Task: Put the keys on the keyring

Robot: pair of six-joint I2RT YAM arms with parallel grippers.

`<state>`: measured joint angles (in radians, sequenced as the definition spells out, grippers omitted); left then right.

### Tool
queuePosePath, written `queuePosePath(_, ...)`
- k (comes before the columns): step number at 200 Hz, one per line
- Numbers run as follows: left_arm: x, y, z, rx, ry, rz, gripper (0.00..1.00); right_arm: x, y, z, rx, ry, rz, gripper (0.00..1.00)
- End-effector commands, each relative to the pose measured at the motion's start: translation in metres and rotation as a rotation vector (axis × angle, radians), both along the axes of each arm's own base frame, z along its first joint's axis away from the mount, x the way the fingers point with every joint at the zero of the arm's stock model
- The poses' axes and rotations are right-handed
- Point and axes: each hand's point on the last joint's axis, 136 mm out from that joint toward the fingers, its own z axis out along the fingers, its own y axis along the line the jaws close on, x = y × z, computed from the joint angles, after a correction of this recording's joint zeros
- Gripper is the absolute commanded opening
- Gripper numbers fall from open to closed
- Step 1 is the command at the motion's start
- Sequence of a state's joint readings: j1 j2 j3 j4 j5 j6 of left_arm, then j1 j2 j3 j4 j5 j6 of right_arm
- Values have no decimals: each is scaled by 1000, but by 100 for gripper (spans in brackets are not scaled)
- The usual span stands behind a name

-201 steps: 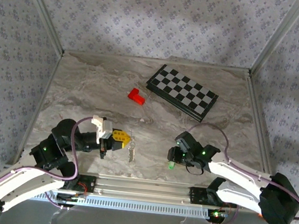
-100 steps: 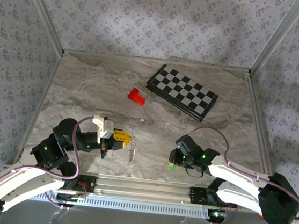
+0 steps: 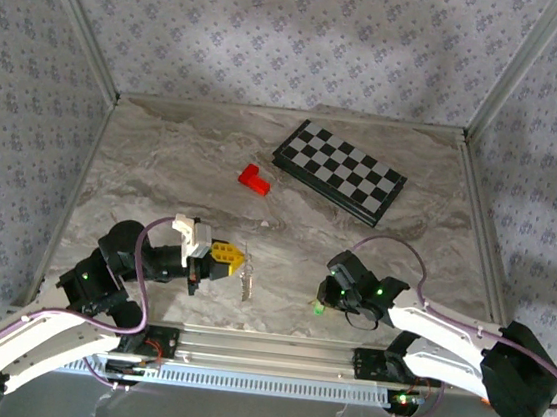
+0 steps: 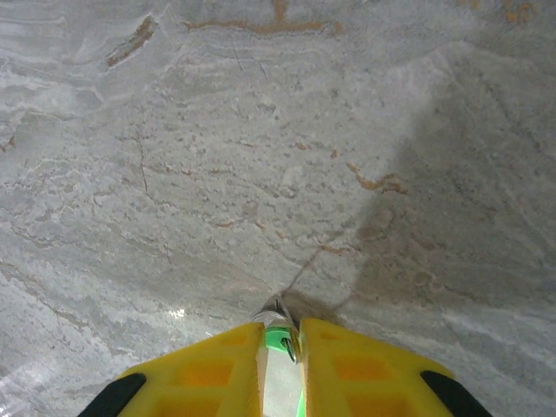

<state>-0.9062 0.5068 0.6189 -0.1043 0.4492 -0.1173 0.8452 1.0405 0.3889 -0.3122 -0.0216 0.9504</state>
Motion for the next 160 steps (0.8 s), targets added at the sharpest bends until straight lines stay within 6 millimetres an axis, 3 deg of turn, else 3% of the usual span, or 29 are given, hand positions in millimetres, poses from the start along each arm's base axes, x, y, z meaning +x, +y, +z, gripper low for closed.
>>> queuePosePath(1,-7,3,27,-60,-50,-21,0,1,-2,-1,-15,-7,-2,17)
queuePosePath(122,-6,6,26,-58,-55,-3,0,2,-6,6,-60,-3,38,1)
queuePosePath(160,-6,6,26,-56,-55,-3,0,-17,-16,7,-153,119,124,0)
